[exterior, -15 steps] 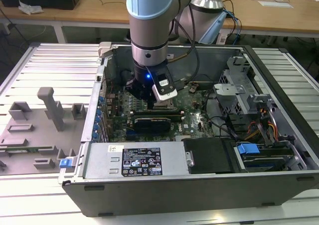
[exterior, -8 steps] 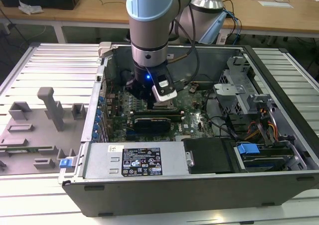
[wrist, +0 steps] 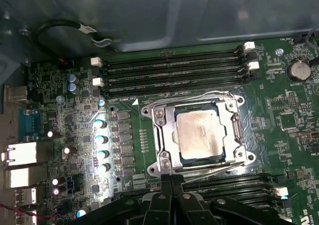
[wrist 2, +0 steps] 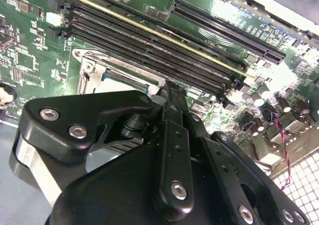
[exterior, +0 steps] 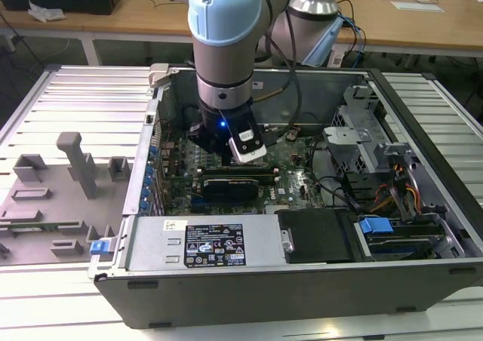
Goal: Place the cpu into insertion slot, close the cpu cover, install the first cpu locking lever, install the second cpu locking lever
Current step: 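Install the second cpu locking lever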
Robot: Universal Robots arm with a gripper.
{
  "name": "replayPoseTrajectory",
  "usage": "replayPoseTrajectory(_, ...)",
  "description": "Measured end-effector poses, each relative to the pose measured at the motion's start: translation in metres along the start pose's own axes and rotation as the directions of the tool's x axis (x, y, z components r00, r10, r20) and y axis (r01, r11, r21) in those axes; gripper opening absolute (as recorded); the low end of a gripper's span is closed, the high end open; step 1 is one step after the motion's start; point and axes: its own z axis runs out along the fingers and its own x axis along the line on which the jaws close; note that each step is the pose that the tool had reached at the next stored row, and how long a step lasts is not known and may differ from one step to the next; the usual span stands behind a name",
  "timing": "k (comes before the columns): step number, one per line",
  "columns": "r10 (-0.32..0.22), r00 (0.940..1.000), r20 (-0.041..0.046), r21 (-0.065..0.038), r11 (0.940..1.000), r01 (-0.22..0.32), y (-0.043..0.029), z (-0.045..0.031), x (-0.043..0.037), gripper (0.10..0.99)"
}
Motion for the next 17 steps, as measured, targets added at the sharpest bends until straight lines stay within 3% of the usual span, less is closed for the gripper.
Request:
replayPoseTrajectory(6,0.001,1.0,-0.0035,-0.029,0.9996,-0.001,-0.005,0.0075,0.0045,0.106)
replayPoseTrajectory(12,0.002,1.0,-0.0054,-0.045,0.999,-0.002,-0.0061,0.0107,0.0082,0.106)
replayPoseTrajectory(17,0.002,1.0,-0.0063,-0.052,0.9987,-0.002,-0.0069,0.0138,0.01,0.106)
